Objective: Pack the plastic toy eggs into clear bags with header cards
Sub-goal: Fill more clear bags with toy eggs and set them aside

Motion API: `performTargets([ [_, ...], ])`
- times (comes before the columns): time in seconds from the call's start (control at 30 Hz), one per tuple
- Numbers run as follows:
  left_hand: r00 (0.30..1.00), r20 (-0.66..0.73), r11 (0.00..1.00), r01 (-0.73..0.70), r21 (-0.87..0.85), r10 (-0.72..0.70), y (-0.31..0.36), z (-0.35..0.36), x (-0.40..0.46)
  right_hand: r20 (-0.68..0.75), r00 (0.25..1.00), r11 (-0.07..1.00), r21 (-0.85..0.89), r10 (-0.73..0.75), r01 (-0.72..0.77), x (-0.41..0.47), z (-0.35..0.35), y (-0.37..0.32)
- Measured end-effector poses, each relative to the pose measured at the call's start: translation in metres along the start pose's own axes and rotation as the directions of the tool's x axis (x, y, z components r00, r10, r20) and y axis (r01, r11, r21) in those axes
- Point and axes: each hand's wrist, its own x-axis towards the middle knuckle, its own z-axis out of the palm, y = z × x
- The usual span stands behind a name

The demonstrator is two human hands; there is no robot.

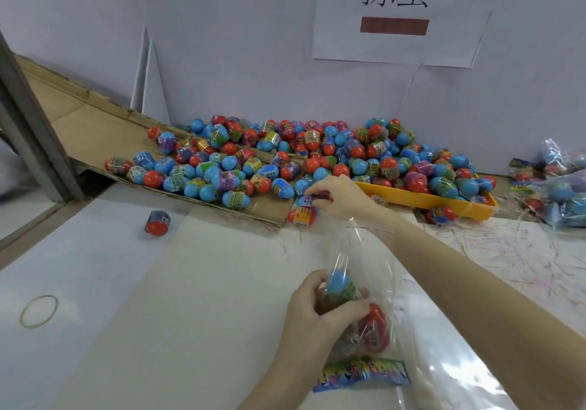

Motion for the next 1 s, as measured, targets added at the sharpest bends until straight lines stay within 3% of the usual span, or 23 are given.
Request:
performTargets([
  [0.13,0.999,0.031,1.000,0.014,-0.022,-0.013,0.002,0.001,-0.002,-0.016,0.999,0.997,0.068,-0.043,0.044,-0.007,0.007,0.010],
  [0.27,1.000,0.029,1.000,-0.008,0.004,0.008,0.002,0.002,-0.006,-0.125,0.992,0.996,0.094,0.007,0.005,-0.020,0.005,0.006],
  [0.33,0.999,0.028,1.000,-0.017,-0.005,0.017,0.002,0.001,-0.007,-0.200,0.973,0.963,0.264,0.111,-0.056,-0.032,-0.009,-0.002],
  [0.43,0.999,0.015,0.999,-0.047,-0.010,0.047,0.002,0.000,-0.007,-0.288,0.915,0.768,0.640,0.283,-0.036,-0.059,-0.050,-0.014],
  [0.5,0.998,0.006,0.998,-0.064,0.000,0.064,0.000,0.001,-0.007,-0.307,0.915,0.632,0.771,0.261,0.078,-0.085,-0.082,-0.023],
  [0.57,0.995,-0.008,0.994,-0.097,0.047,0.097,-0.002,0.002,-0.007,-0.264,0.953,0.557,0.819,0.150,0.139,-0.111,-0.105,-0.035],
  [0.67,0.989,-0.014,0.986,-0.144,0.084,0.145,-0.004,0.003,-0.006,-0.160,0.987,0.695,0.710,0.004,0.112,-0.141,-0.120,-0.053],
  [0.8,0.984,-0.002,0.976,-0.178,0.125,0.180,-0.004,0.004,-0.007,-0.065,0.988,0.948,0.279,-0.143,0.156,-0.155,-0.130,-0.071],
  [0.9,0.977,0.011,0.969,-0.212,0.130,0.212,-0.004,0.005,-0.008,0.005,0.983,0.983,-0.007,-0.184,0.184,-0.154,-0.132,-0.074],
  [1.0,0.978,0.025,0.970,-0.210,0.120,0.208,-0.002,0.005,-0.009,0.075,0.983,0.968,-0.176,-0.170,0.181,-0.153,-0.131,-0.071],
])
